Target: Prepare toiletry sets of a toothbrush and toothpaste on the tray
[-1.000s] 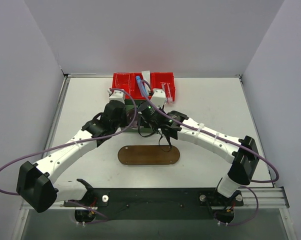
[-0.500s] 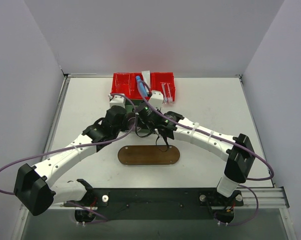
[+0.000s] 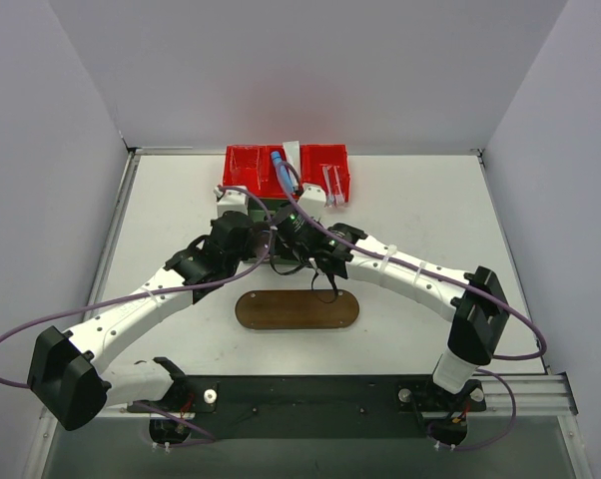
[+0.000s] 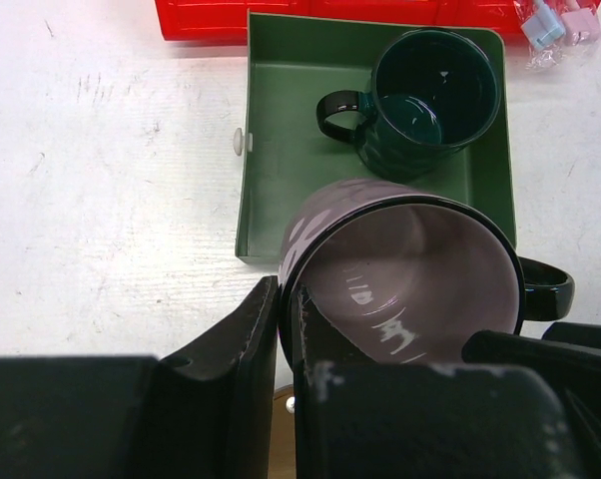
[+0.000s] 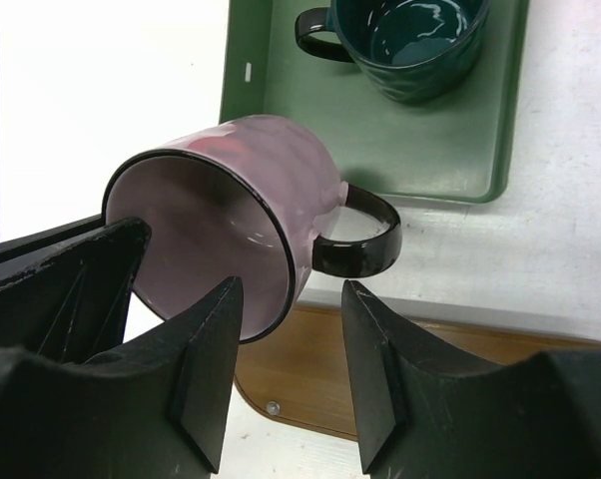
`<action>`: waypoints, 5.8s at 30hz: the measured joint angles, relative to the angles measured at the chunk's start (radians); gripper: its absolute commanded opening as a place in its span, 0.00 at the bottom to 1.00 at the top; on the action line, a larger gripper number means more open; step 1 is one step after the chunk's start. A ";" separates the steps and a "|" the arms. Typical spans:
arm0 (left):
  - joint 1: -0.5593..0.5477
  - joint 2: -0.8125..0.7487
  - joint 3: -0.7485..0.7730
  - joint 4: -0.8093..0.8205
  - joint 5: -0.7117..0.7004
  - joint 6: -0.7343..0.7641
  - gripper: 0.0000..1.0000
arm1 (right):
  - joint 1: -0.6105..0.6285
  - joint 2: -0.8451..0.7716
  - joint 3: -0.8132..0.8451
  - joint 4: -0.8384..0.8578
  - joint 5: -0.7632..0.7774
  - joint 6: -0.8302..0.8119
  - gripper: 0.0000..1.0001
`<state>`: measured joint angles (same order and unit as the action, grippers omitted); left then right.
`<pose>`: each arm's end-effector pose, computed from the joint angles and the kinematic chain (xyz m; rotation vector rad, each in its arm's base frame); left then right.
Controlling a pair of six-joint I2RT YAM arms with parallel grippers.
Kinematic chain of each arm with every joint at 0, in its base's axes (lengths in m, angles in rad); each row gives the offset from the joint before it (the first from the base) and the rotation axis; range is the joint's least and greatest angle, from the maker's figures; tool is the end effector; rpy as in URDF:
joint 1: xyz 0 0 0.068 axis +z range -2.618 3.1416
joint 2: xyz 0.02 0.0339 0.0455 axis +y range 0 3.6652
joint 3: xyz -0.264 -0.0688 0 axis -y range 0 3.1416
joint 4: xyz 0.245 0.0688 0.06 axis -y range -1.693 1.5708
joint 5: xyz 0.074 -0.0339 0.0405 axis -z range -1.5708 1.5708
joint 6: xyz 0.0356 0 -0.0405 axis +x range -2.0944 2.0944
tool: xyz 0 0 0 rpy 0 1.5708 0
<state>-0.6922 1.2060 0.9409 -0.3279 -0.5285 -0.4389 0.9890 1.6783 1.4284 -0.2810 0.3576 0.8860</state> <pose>0.2153 -0.1552 0.2953 -0.0339 2.0762 -0.1164 0.2264 0.3216 0.3192 0.1113 2.1553 0.7611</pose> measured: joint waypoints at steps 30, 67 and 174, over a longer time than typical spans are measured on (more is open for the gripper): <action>-0.019 -0.003 -0.012 0.048 -0.039 -0.034 0.00 | -0.020 0.090 0.016 0.038 0.028 0.104 0.00; -0.032 -0.190 -0.072 0.257 0.131 0.068 0.71 | -0.056 -0.027 -0.047 0.001 0.082 -0.010 0.00; -0.034 -0.313 -0.127 0.354 0.005 0.219 0.72 | -0.085 -0.198 -0.354 -0.565 -0.112 0.526 0.00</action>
<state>-0.7258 0.8932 0.8143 0.0265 -0.5236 -0.2195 0.9039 1.4799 1.0748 -0.8455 0.2459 1.4124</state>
